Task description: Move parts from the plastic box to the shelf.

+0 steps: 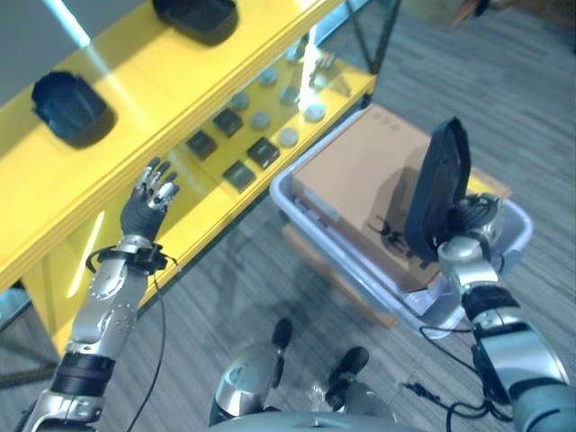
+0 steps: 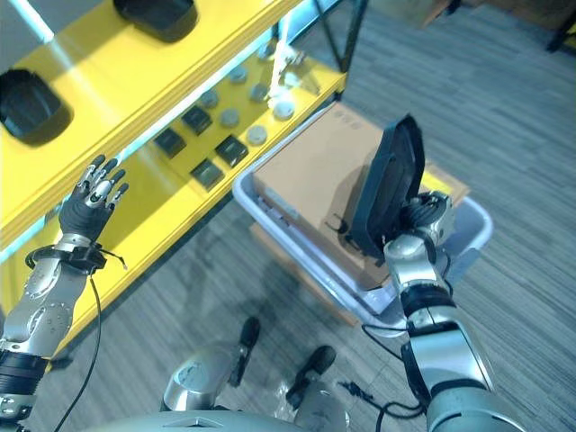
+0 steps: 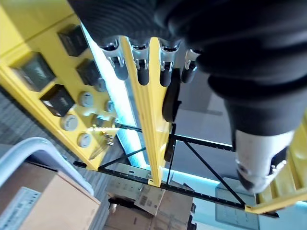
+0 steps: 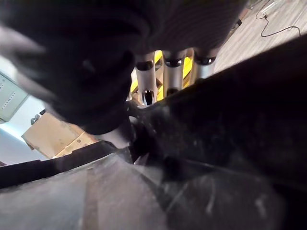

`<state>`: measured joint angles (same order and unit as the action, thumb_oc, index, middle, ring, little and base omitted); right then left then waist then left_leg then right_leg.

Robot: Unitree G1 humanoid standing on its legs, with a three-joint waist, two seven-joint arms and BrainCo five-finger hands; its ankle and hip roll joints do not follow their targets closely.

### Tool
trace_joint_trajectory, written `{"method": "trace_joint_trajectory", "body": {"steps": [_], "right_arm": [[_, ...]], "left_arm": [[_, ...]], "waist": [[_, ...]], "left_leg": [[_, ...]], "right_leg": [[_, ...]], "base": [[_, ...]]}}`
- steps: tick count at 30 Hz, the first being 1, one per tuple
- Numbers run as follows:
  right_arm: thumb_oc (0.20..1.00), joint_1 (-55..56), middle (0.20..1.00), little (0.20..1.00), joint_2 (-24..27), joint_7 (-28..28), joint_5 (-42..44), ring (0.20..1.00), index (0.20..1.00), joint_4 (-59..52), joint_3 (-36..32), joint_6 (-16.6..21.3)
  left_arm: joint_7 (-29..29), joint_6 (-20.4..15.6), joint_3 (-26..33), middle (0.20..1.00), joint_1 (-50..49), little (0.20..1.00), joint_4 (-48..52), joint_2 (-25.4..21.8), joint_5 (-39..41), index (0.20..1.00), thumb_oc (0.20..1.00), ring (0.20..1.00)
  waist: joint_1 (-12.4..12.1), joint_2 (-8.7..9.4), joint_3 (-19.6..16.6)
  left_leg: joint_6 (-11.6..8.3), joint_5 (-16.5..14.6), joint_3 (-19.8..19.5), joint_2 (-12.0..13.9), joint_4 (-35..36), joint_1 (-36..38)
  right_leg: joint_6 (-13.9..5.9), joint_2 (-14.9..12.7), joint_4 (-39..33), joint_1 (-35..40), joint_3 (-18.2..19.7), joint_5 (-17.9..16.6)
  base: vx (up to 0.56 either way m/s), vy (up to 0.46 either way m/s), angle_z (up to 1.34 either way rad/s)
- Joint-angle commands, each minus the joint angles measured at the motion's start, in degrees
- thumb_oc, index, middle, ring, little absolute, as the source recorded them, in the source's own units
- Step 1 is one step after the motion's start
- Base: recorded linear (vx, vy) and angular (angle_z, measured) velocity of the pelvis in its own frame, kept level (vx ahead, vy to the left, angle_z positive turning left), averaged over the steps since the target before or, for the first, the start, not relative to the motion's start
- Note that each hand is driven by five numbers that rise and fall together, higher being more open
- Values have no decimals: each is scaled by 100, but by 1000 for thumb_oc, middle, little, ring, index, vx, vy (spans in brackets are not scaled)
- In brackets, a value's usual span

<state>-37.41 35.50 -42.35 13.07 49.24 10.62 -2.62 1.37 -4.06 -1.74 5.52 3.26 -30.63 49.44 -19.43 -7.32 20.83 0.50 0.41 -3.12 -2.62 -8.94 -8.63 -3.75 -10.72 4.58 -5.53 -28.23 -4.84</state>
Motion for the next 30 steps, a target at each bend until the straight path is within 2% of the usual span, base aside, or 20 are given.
{"method": "trace_joint_trajectory", "body": {"steps": [1,8,10,16,19,22,23,24,30], "right_arm": [[200,-114,200,200,211,-501,213,200,200,-278,291,264],[200,-114,200,200,136,-940,232,200,200,76,439,1],[200,-131,200,200,145,-1094,257,200,200,259,533,-111],[200,-224,200,200,258,-1463,282,200,200,416,586,-264],[200,-252,200,200,335,-1575,297,200,200,447,572,-283],[200,-307,200,200,472,-1637,501,200,200,509,480,-129],[304,-312,304,304,480,-1640,527,304,304,513,475,-96],[1000,-373,1000,1000,510,-1599,612,1000,1000,521,431,58],[1000,-566,1000,1000,518,-1522,739,1000,1000,372,391,299]], "left_arm": [[368,-453,152,1000,-132,1000,428,-343,258,1000,1000,1000],[575,-710,-161,1000,-243,1000,460,-257,387,1000,1000,1000],[607,-890,-370,1000,-218,1000,420,-217,504,1000,1000,1000],[505,-1175,-529,1000,-161,1000,448,-233,519,1000,1000,1000],[511,-1230,-538,1000,-152,1000,433,-258,546,1000,1000,1000],[526,-1304,-518,1000,-158,1000,471,-314,537,1000,1000,1000],[520,-1300,-519,1000,-154,1000,475,-322,548,1000,1000,1000],[512,-1312,-519,1000,-113,1000,450,-352,609,1000,1000,1000],[486,-1290,-486,1000,-8,1000,451,-401,624,1000,1000,1000]], "waist": [[-89,203,-268],[-96,114,121],[-55,110,251],[-22,133,394],[-9,154,433],[-7,183,506],[-8,186,513],[-9,198,541],[-19,224,593]], "left_leg": [[-72,-346,-63,-175,-624,-652],[-36,-328,4,-209,-816,-967],[-34,-299,69,-181,-852,-1090],[-25,-262,138,-152,-873,-1255],[-21,-258,161,-141,-881,-1305],[-14,-253,197,-118,-888,-1388],[-12,-253,197,-119,-890,-1394],[-7,-255,205,-124,-899,-1425],[3,-267,223,-138,-914,-1459]], "right_leg": [[-520,-449,414,335,316,576],[-505,-491,527,130,364,576],[-499,-489,540,25,406,553],[-504,-463,541,-131,456,518],[-506,-449,547,-192,483,507],[-513,-435,551,-285,500,485],[-514,-433,552,-292,501,484],[-519,-429,566,-330,507,481],[-525,-419,581,-385,511,476]], "base": [[-29,34,17],[-63,30,6],[-107,31,-4],[-73,-5,-3],[-44,-10,0],[-59,-20,-3],[-38,-17,-3],[-29,-11,-3],[-13,-5,0]]}}
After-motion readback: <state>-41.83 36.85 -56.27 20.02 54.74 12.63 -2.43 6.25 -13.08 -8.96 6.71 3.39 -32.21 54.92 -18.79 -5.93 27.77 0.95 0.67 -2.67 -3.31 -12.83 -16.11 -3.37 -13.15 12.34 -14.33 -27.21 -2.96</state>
